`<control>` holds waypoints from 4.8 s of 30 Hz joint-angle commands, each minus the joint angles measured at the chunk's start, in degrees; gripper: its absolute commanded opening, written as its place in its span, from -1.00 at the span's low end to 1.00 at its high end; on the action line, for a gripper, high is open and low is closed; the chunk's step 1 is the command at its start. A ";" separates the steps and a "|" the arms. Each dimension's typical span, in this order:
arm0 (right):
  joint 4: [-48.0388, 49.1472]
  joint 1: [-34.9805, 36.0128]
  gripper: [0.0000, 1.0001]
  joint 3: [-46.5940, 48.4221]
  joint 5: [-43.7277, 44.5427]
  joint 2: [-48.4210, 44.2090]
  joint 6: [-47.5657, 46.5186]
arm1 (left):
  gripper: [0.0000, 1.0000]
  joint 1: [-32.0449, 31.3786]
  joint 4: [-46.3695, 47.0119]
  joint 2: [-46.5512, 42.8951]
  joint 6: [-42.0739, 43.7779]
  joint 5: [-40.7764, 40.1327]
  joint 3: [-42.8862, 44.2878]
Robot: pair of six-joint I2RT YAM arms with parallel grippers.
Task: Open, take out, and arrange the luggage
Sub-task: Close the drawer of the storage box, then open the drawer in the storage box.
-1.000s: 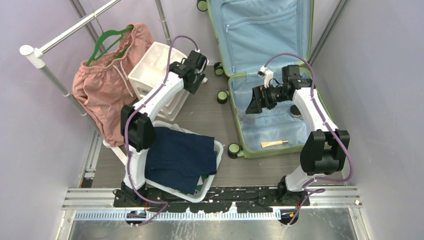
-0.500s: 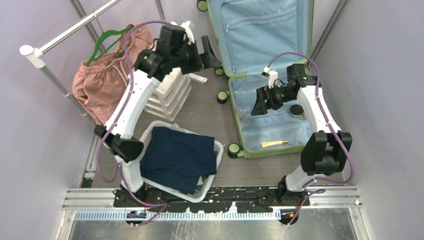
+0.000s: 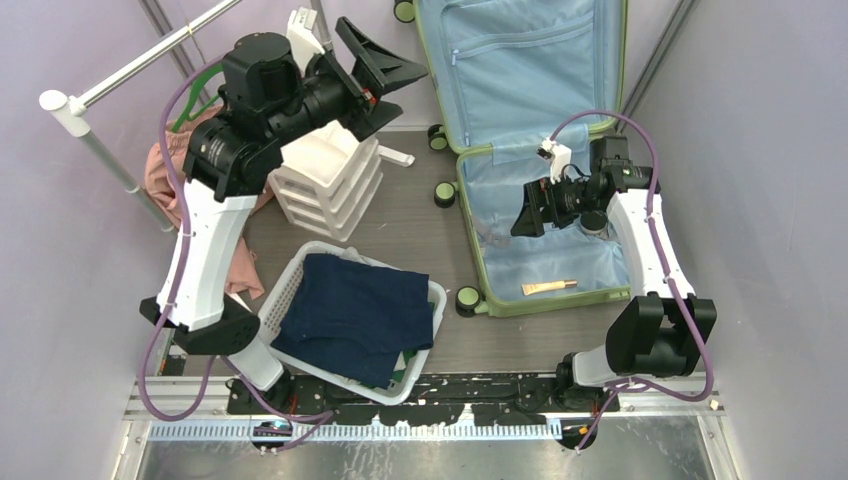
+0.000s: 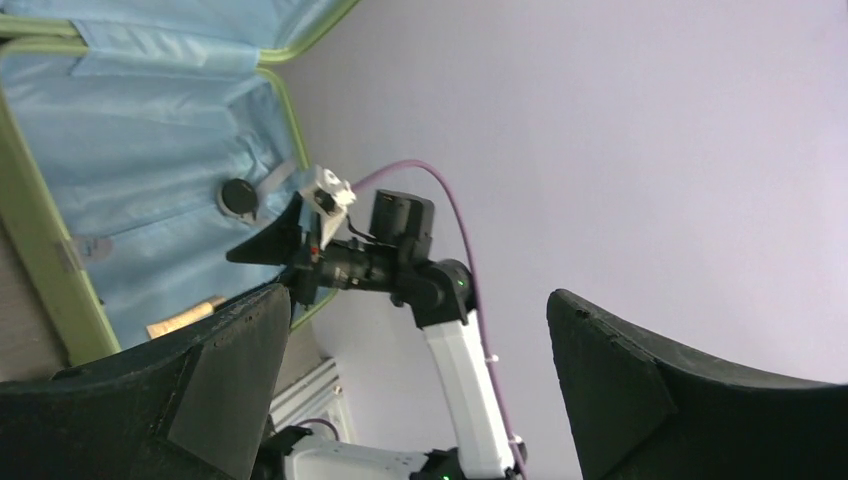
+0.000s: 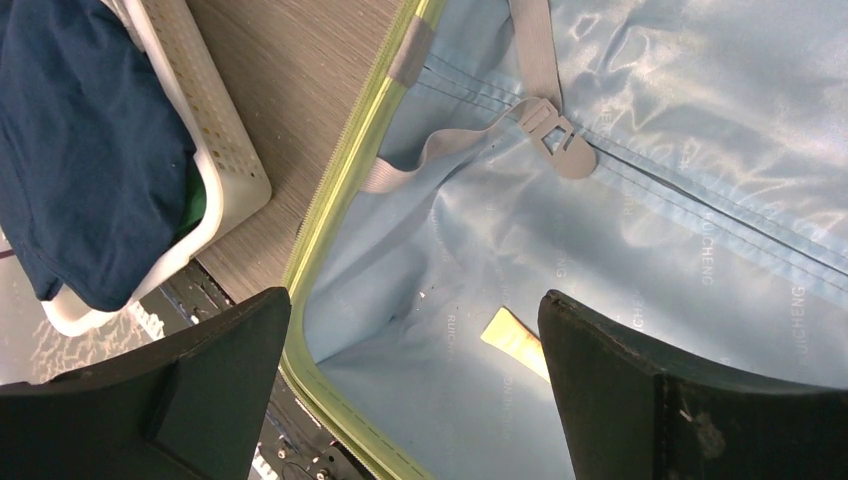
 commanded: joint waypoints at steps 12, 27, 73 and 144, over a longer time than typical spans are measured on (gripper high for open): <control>2.46 -0.41 1.00 3.96 -2.93 1.72 3.54 | 0.99 -3.38 4.01 -0.46 3.56 -1.26 1.04; 6.36 -0.45 1.00 10.89 0.08 2.78 3.94 | 0.95 0.21 -7.20 -4.09 57.40 -19.69 -20.03; 92.79 26.78 0.26 -0.64 9.25 21.68 77.67 | -1.00 12.41 0.42 8.65 66.84 -8.47 -20.81; 114.28 29.30 -0.20 1.58 9.29 35.78 108.09 | -1.00 19.83 8.10 3.37 54.37 6.29 -36.76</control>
